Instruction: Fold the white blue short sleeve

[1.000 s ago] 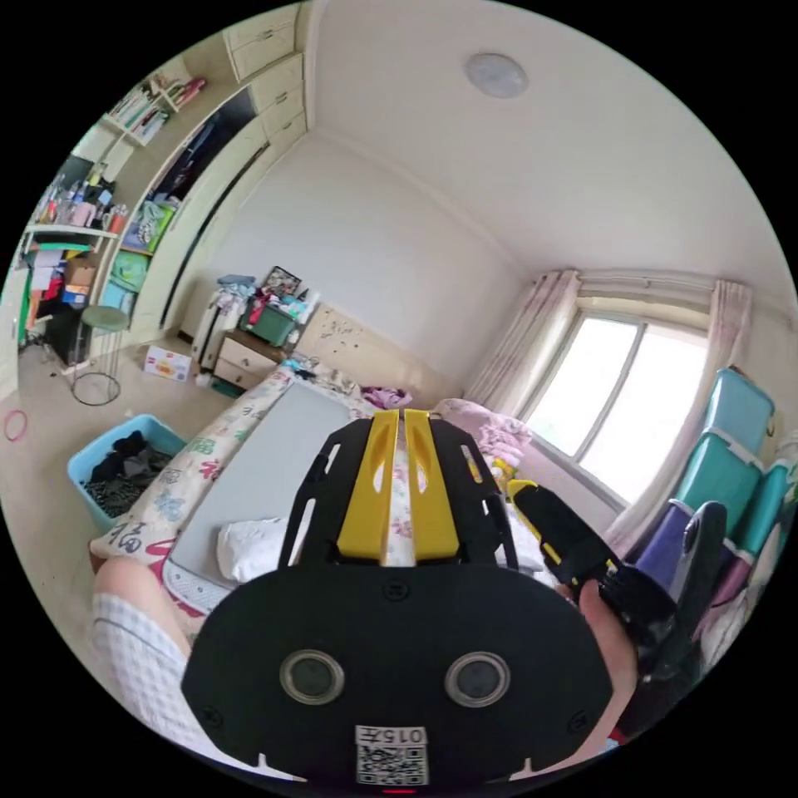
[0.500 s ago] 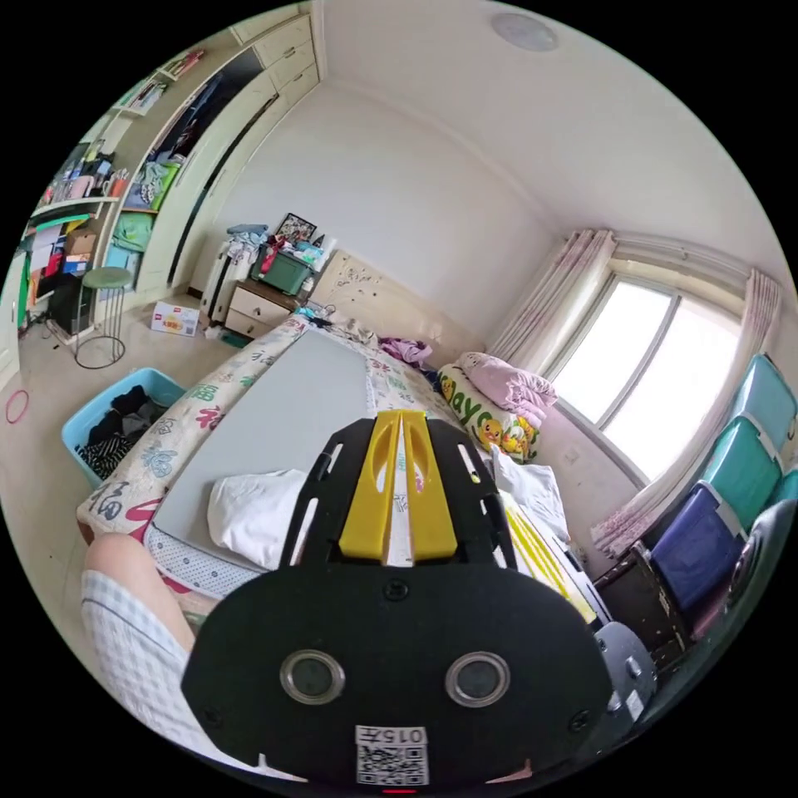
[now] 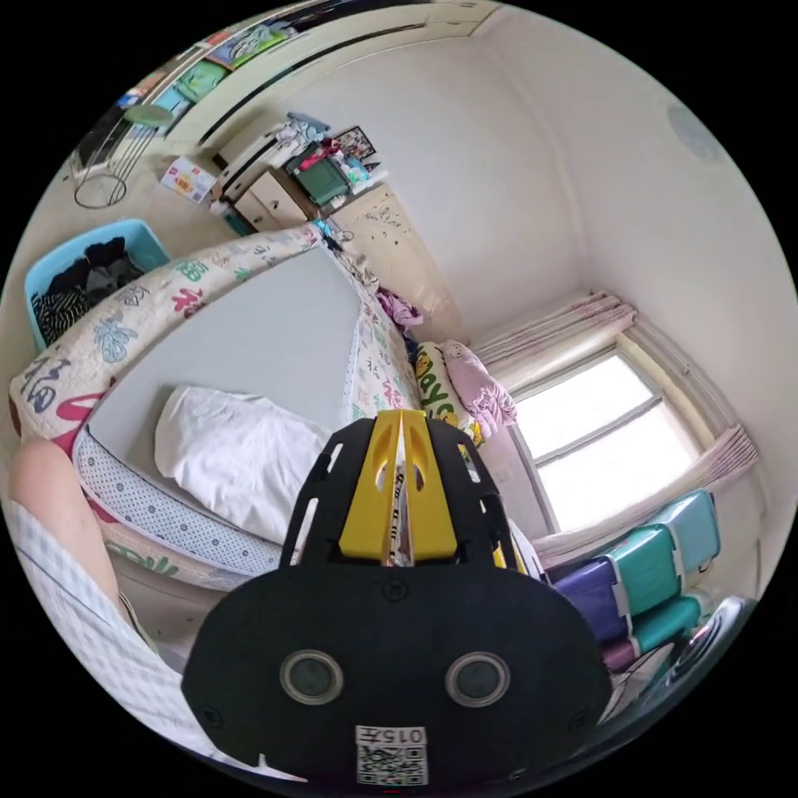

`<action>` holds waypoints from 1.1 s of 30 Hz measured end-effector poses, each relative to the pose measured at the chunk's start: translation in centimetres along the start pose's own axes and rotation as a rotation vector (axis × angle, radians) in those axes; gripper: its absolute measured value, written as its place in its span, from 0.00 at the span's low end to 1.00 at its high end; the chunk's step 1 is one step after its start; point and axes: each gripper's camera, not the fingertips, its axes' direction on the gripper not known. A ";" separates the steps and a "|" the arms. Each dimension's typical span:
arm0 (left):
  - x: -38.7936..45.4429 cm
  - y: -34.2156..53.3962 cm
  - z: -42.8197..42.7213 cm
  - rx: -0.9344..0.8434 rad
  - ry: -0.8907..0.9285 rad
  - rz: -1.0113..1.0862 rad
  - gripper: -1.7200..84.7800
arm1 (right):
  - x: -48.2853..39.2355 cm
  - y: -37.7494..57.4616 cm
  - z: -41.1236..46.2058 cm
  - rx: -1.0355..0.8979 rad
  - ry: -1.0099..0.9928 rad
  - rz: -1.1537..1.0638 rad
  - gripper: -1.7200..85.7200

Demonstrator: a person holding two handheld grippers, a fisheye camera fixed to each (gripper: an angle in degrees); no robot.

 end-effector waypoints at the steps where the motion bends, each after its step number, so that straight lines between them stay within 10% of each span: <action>1: -0.7 -0.4 0.2 -0.026 0.020 -0.023 0.01 | 0.0 -0.4 -0.2 -0.008 0.031 0.030 0.08; 6: -2.1 -1.7 -0.4 -0.005 -0.003 -0.017 0.01 | 2.6 -1.0 0.3 -0.052 -0.012 0.304 0.17; 33: -7.1 -4.2 -1.3 -0.072 -0.004 -0.158 0.01 | 6.4 -6.7 3.0 -0.138 -0.206 0.113 0.01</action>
